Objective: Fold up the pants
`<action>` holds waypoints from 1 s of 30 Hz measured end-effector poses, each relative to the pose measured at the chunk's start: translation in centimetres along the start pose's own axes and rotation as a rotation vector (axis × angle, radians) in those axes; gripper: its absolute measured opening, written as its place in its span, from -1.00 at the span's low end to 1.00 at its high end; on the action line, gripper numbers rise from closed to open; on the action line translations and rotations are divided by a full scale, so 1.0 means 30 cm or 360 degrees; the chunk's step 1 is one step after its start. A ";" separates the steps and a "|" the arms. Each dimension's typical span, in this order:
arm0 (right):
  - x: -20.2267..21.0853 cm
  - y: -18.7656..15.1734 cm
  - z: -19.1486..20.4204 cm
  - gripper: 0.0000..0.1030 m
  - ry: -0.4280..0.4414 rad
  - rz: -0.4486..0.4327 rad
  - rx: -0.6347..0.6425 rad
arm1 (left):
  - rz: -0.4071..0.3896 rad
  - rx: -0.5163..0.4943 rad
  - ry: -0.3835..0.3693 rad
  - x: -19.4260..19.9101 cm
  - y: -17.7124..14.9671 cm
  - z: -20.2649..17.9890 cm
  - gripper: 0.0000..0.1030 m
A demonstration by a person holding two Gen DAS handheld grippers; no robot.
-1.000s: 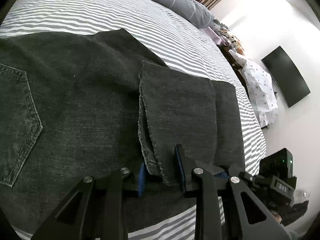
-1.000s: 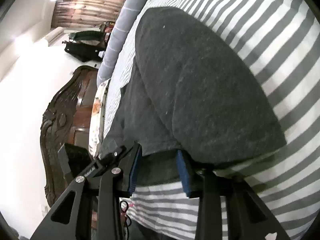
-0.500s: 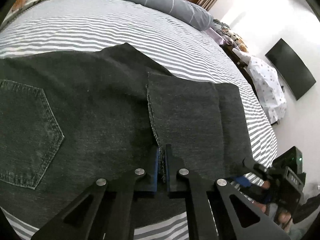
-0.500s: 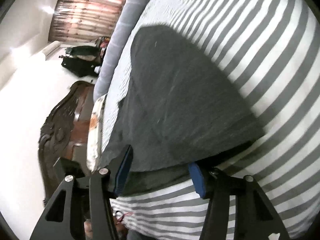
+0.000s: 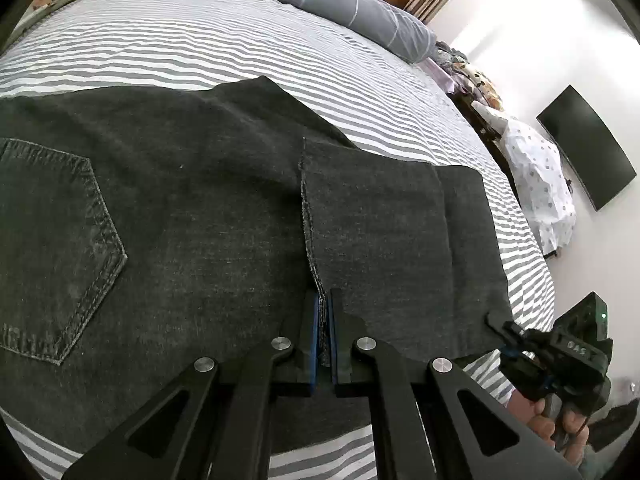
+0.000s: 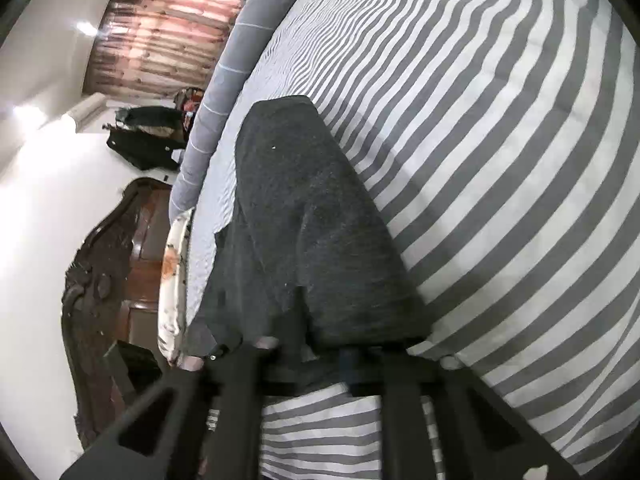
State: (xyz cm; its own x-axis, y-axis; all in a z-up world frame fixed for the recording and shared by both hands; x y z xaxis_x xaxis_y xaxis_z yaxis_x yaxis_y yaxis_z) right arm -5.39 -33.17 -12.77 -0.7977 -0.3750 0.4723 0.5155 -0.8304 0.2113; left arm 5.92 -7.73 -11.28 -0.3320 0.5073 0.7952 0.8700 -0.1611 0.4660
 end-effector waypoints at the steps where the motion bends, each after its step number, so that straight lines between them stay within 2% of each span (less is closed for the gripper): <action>1: 0.000 0.002 0.002 -0.84 -0.0001 0.0004 0.0011 | -0.0001 0.0005 -0.0004 0.001 0.001 0.000 -0.93; 6: 0.034 0.010 0.061 -0.85 -0.0114 -0.0018 0.0215 | -0.0007 -0.0017 -0.0016 0.026 -0.008 -0.011 -0.93; 13: 0.025 -0.015 0.009 -0.83 -0.0225 0.0058 0.0224 | 0.0016 -0.0133 0.0073 -0.007 -0.060 -0.012 -0.93; 16: 0.015 -0.027 -0.003 -0.82 -0.0199 0.0096 0.0185 | 0.0011 -0.0132 0.0076 -0.001 -0.050 -0.010 -0.93; 24: -0.032 -0.062 0.022 -0.83 -0.0169 0.0163 0.0238 | -0.0038 -0.0103 0.0117 0.042 -0.035 0.053 -0.93; 30: -0.034 -0.063 0.028 -0.70 -0.0209 0.0185 0.0259 | -0.0031 -0.0137 0.0162 0.022 -0.051 0.060 -0.93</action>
State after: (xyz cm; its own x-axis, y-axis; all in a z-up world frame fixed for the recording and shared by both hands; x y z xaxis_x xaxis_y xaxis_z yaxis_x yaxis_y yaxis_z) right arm -5.28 -30.88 -12.93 -0.6878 -0.3987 0.6067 0.6539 -0.7033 0.2791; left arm 5.04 -5.63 -12.17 -0.3875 0.4231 0.8191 0.8300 -0.2265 0.5097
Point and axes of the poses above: each gripper's, at about its wrist camera, not at the fingertips, and x roughly against the way its jaws point, z to its left, y to its top, the point moved 5 cm from there along -x, roughly the way its jaws point, and after that the axes turned 6 degrees about y, right-handed, at the moved point
